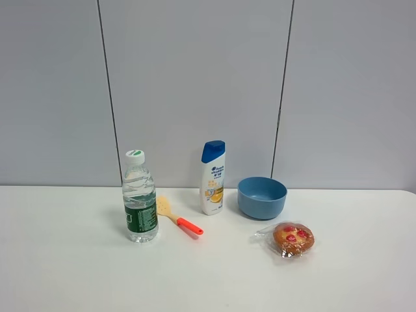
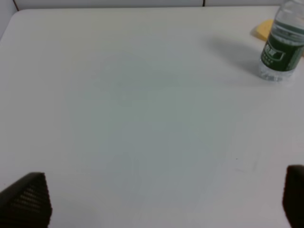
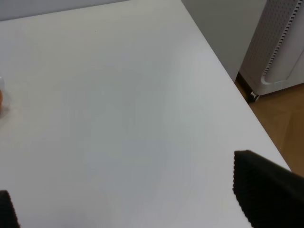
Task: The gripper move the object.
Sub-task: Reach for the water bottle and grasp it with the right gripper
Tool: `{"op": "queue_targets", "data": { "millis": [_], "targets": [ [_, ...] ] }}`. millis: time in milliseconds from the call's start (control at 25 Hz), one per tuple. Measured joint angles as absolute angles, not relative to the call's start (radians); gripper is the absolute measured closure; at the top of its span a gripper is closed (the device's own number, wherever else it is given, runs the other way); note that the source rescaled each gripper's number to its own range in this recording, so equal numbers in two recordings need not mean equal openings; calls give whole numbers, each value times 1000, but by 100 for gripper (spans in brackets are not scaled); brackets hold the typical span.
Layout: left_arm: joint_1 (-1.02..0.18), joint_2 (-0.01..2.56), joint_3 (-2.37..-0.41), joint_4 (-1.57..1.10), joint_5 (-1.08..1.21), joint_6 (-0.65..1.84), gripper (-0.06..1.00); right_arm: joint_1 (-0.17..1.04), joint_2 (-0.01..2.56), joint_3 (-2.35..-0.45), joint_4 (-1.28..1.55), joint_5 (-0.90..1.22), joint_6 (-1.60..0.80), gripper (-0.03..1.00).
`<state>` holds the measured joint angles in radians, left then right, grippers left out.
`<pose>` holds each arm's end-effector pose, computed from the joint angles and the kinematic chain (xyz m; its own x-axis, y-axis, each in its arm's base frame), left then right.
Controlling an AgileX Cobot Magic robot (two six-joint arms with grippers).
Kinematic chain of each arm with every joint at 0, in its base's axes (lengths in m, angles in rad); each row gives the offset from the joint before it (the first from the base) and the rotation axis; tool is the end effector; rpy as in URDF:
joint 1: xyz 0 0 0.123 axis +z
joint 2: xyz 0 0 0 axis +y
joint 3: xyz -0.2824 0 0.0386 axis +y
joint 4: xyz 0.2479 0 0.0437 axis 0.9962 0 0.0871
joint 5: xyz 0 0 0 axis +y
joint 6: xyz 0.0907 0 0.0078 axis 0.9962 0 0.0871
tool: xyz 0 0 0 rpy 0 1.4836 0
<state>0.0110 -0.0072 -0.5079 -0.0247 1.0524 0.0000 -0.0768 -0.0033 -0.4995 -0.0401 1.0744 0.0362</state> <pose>-0.0065 -0.0020 0.2800 -0.4350 -0.0170 -0.9003 0.0030 0.9998 -0.0204 -0.0061 -0.0027 0.2760 -0.4621 0.0527 -0.8853 0.1157 0.9933 -0.0013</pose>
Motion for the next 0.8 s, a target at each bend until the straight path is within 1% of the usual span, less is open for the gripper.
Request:
{"op": "queue_targets", "data": {
  "millis": [40,800],
  "targets": [
    [11,-7,-508,-25,1052,0,-6,-77,-3,-499,-40,1074,36,5],
    [11,-7,-508,-25,1052,0,-6,-77,-3,-499,-40,1074,36,5]
  ]
}}
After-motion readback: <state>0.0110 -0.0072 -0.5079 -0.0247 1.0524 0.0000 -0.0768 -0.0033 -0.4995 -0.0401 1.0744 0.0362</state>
